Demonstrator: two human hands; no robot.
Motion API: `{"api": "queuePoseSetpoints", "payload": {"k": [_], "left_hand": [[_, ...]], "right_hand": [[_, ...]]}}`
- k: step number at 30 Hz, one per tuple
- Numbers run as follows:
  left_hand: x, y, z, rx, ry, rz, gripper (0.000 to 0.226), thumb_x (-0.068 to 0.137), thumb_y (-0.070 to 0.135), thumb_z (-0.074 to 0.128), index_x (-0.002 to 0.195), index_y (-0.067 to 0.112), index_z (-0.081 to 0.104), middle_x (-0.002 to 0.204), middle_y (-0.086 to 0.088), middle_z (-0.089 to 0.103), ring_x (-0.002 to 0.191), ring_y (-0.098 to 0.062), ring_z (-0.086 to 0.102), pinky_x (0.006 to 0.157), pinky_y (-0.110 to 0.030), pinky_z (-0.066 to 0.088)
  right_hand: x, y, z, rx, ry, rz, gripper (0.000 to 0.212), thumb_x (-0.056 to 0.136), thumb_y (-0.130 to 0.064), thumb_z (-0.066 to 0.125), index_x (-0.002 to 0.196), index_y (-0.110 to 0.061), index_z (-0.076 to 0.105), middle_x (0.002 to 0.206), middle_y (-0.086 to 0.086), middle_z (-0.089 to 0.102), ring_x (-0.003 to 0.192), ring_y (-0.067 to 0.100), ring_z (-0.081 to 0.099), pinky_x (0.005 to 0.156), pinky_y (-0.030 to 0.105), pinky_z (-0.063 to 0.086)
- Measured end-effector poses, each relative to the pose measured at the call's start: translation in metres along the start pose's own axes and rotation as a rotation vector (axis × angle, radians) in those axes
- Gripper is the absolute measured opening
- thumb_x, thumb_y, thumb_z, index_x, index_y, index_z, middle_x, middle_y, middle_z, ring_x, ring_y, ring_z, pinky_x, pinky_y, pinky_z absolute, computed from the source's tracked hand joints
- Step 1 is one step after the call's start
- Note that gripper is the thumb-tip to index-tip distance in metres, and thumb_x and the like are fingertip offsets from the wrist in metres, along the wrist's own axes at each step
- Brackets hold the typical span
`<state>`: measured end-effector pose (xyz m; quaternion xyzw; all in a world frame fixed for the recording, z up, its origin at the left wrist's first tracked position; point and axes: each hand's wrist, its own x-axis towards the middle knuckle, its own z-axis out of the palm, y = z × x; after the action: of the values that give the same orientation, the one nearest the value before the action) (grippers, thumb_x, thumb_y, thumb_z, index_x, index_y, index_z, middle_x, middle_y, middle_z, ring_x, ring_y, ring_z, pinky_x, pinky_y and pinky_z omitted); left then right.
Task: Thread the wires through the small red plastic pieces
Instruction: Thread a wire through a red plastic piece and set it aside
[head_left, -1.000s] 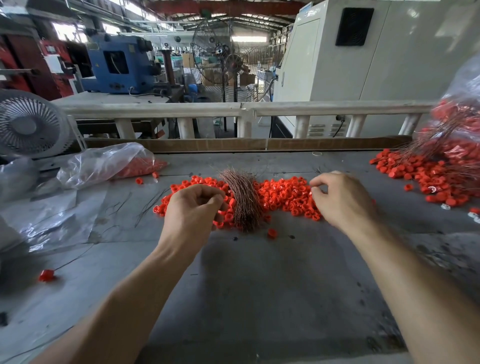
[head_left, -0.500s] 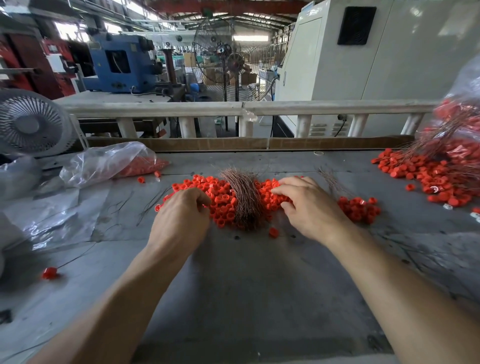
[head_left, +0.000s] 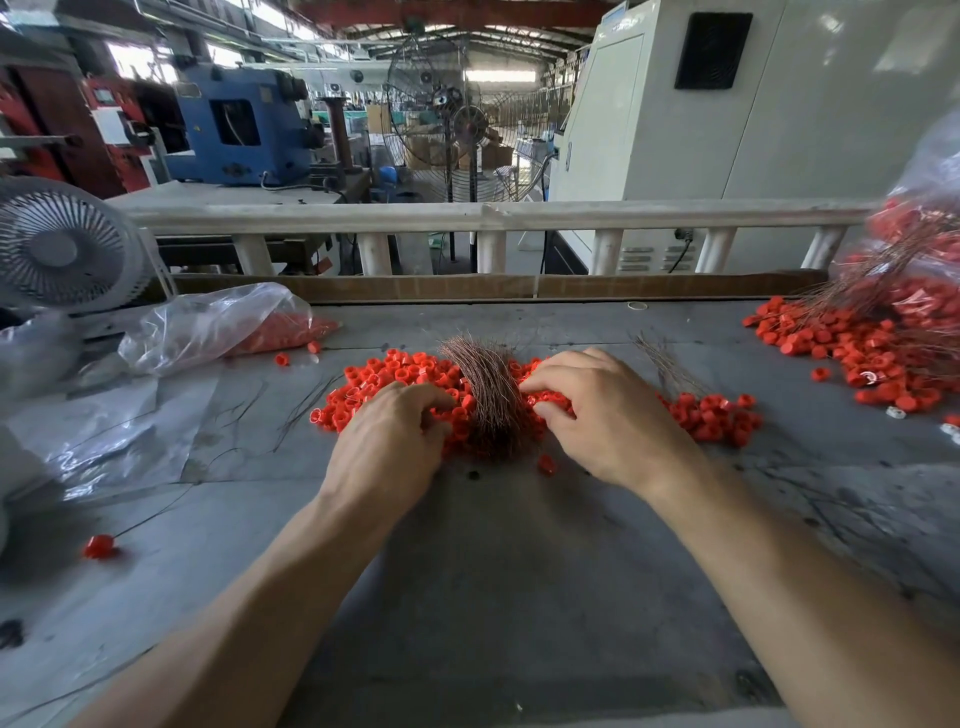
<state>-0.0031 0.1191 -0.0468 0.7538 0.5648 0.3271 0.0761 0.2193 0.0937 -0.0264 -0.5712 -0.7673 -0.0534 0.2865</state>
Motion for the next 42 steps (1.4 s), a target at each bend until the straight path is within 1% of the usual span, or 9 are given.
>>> {"api": "queuePoseSetpoints", "payload": {"k": [9,14,17,23,25,27,32,36,42], "left_hand": [[0.002,0.002,-0.002,-0.045,0.025,-0.039,0.011,0.088,0.030,0.075,0.098,0.033,0.073,0.091,0.014,0.069,0.085,-0.011,0.062,0.073,-0.029,0.045],[0.003,0.007,-0.006,-0.241,0.064,-0.113,0.011,0.086,0.022,0.077,0.092,0.030,0.074,0.079,0.017,0.071,0.072,0.002,0.066,0.062,-0.011,0.043],[0.003,0.009,-0.007,-0.390,0.059,-0.134,0.017,0.086,0.016,0.078,0.091,0.030,0.071,0.072,0.013,0.073,0.061,0.000,0.067,0.059,-0.017,0.047],[0.000,0.014,-0.011,-0.674,0.012,-0.135,0.021,0.083,0.005,0.080,0.089,0.025,0.075,0.074,0.003,0.075,0.058,-0.007,0.065,0.059,-0.024,0.055],[-0.001,0.016,-0.011,-0.778,-0.015,-0.134,0.021,0.084,-0.001,0.077,0.092,0.019,0.078,0.072,-0.003,0.074,0.061,-0.015,0.065,0.065,-0.033,0.058],[-0.002,0.017,-0.012,-0.885,-0.049,-0.129,0.021,0.086,-0.004,0.074,0.096,0.015,0.078,0.074,-0.007,0.073,0.066,-0.016,0.067,0.067,-0.031,0.060],[-0.002,0.020,-0.014,-1.113,-0.134,-0.171,0.024,0.087,-0.005,0.071,0.094,0.015,0.081,0.079,-0.007,0.072,0.074,-0.017,0.070,0.073,-0.024,0.059],[-0.002,0.022,-0.016,-1.229,-0.184,-0.197,0.025,0.077,0.001,0.075,0.099,0.014,0.080,0.085,-0.008,0.070,0.076,-0.019,0.069,0.072,-0.026,0.059],[-0.003,0.027,-0.017,-1.302,-0.211,-0.246,0.030,0.069,0.005,0.074,0.098,0.011,0.077,0.090,-0.010,0.070,0.082,-0.021,0.069,0.076,-0.026,0.058]], "right_hand": [[0.001,-0.021,0.008,0.052,-0.053,-0.135,0.020,0.093,-0.024,0.071,0.112,-0.025,0.075,0.109,-0.008,0.068,0.106,0.017,0.057,0.102,0.038,0.044],[-0.001,-0.024,0.006,0.092,-0.013,-0.168,0.007,0.093,-0.022,0.071,0.097,-0.023,0.076,0.097,-0.009,0.067,0.095,0.013,0.054,0.088,0.037,0.050],[-0.002,-0.027,0.004,0.144,0.031,-0.179,0.004,0.093,-0.021,0.071,0.095,-0.023,0.074,0.096,-0.011,0.068,0.093,0.010,0.056,0.085,0.033,0.050],[-0.003,-0.027,0.000,0.628,0.110,0.003,0.006,0.098,-0.019,0.063,0.097,-0.024,0.066,0.094,-0.009,0.076,0.089,0.006,0.072,0.076,0.019,0.055],[-0.003,-0.029,-0.002,0.823,0.176,0.041,0.005,0.099,-0.018,0.059,0.099,-0.020,0.064,0.088,-0.004,0.077,0.085,0.013,0.074,0.075,0.023,0.056],[-0.003,-0.031,-0.007,0.982,0.233,0.083,0.006,0.101,-0.018,0.056,0.100,-0.019,0.062,0.082,0.003,0.074,0.077,0.021,0.075,0.064,0.029,0.058],[-0.004,-0.033,-0.017,1.170,0.346,0.226,0.014,0.105,-0.011,0.053,0.102,-0.015,0.066,0.071,0.005,0.063,0.048,0.020,0.057,0.039,0.026,0.042],[-0.004,-0.032,-0.025,1.352,0.301,0.305,0.019,0.103,-0.006,0.052,0.106,-0.009,0.071,0.070,0.006,0.060,0.044,0.015,0.045,0.038,0.019,0.029],[-0.005,-0.027,-0.034,1.451,0.186,0.344,0.022,0.102,-0.004,0.052,0.108,-0.009,0.071,0.075,0.006,0.065,0.046,0.012,0.049,0.037,0.018,0.028]]}}
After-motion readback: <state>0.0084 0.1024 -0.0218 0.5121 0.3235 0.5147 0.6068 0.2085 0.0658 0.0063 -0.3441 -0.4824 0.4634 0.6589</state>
